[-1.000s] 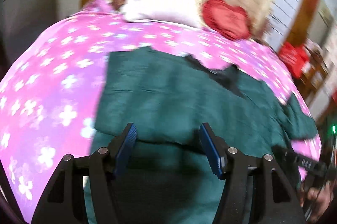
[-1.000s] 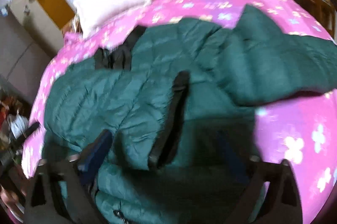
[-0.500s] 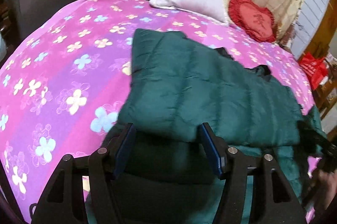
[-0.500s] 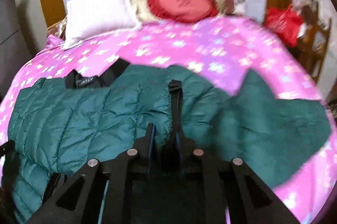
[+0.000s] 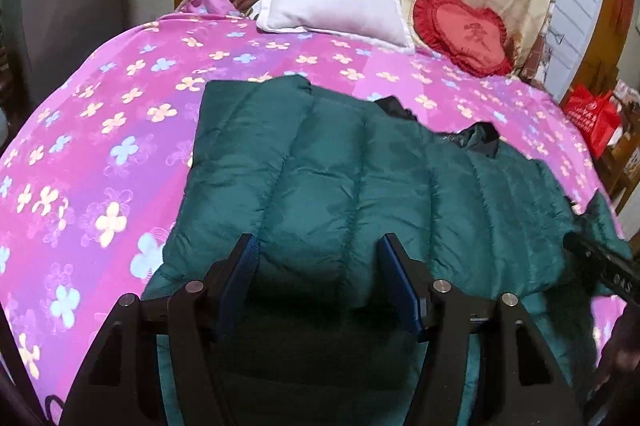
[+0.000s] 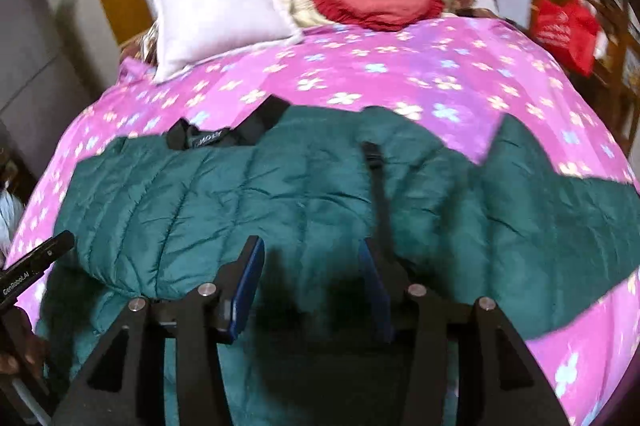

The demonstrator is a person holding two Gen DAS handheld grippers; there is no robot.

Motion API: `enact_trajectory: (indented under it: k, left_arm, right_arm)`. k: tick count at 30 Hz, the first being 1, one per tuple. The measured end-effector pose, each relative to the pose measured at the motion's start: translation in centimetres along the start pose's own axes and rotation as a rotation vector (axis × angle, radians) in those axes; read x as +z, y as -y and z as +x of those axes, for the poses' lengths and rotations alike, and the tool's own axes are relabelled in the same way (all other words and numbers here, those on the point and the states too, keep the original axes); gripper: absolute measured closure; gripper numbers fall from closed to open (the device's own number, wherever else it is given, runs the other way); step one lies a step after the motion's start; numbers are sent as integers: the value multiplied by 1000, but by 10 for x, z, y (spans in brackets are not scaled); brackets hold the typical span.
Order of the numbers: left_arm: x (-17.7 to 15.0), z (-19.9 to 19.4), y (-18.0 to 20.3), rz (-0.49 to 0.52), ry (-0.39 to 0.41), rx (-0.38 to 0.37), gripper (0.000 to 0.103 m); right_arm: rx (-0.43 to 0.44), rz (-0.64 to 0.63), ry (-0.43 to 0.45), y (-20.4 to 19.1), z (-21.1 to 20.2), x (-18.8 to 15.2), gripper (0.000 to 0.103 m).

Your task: Fold large clothes

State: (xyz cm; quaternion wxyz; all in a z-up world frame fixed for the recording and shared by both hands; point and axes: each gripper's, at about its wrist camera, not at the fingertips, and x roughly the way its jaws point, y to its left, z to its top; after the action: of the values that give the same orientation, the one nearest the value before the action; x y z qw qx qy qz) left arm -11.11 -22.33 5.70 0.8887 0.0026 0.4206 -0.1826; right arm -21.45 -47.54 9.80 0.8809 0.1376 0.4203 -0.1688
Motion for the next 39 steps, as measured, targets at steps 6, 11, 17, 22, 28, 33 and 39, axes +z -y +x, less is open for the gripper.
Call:
enact_trajectory:
  k: [6,11,17,22,28,33,39]
  left_arm:
    - [-5,9,3,17,7,18,59]
    - [-6,11,4,21,8,22,58]
    - [-6,12,4,35,12,34,57]
    - [-7,10,4,43,22,33,56]
    - [-12,-11,6,46,20,29,56]
    - [-20,-37,16,81,39,25,56]
    - [-32,-72,27,116,74,21,56]
  right_arm:
    - [-61,-5,-52,1,50,1,51]
    - [-101,-39,-43,-7,41,-1,51]
    - [-38,-32,14,-14,4,-9,36]
    - [-56,-76,-55,-22,32,-24,35]
    - [-45,-67,-40,-24,2,-25,33]
    - [-25,-46,-15,-19,-26,-37,28]
    - [-7,-33,10,-18,-55,-53,27]
